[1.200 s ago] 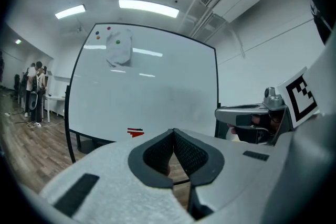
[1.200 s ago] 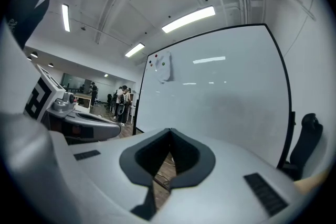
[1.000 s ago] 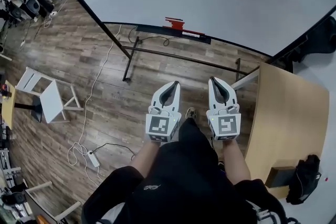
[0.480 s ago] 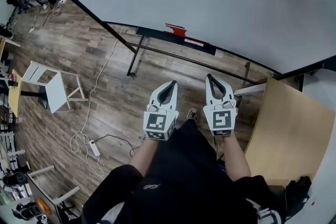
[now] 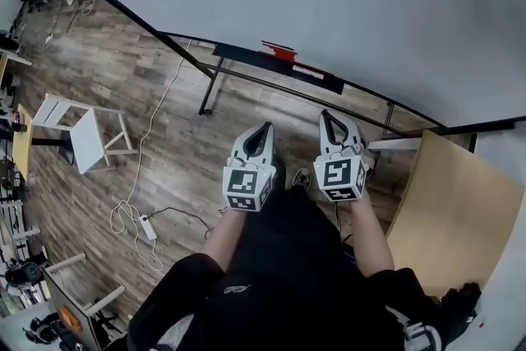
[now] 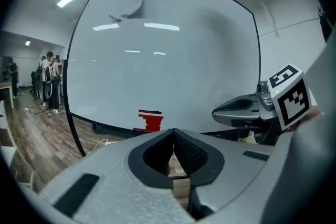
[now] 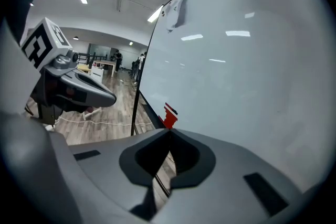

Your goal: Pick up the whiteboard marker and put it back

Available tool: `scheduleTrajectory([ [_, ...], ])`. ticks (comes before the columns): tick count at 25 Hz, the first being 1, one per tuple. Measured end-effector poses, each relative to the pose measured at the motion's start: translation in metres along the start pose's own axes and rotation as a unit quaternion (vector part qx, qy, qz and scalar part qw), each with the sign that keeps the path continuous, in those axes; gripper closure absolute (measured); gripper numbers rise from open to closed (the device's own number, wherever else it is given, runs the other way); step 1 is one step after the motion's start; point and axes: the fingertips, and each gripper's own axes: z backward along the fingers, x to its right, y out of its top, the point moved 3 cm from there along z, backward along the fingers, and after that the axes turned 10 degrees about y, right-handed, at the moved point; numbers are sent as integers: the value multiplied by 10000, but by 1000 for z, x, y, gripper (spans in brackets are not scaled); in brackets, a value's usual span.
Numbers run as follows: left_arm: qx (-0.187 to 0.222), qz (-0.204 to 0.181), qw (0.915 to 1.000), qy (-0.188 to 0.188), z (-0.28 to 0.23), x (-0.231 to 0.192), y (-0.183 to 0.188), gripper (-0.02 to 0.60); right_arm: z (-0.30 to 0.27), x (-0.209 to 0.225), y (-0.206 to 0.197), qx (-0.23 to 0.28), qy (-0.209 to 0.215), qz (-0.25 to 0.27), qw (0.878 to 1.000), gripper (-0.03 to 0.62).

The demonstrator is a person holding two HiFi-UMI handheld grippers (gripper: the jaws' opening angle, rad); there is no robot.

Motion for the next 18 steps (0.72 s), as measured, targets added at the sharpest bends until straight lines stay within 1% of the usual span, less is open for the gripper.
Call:
scheduleTrajectory([
  [4,-6,-61,10000,-53,-23,-14,4,575,-26,10,4,-409,0,309,9987,592],
  [8,-112,71,9999,-90,-46,-26,2,577,-57,24,-1,-854,44,541,9949,592],
  [11,-211,80,9997,-119,-56,-42,-2,575,-87,27,-4,-1140,167,600,9915,592],
  [13,-231,84,9997,-65,-60,-55,-3,575,-107,28,-7,-1343,236,676,9884,591],
  [15,-258,132,9996,33,-65,-65,-5,575,-122,33,-13,-1625,215,921,9822,591],
  [18,-375,224,9988,217,-67,-80,-16,575,-140,38,-25,-2134,112,1471,9658,591],
])
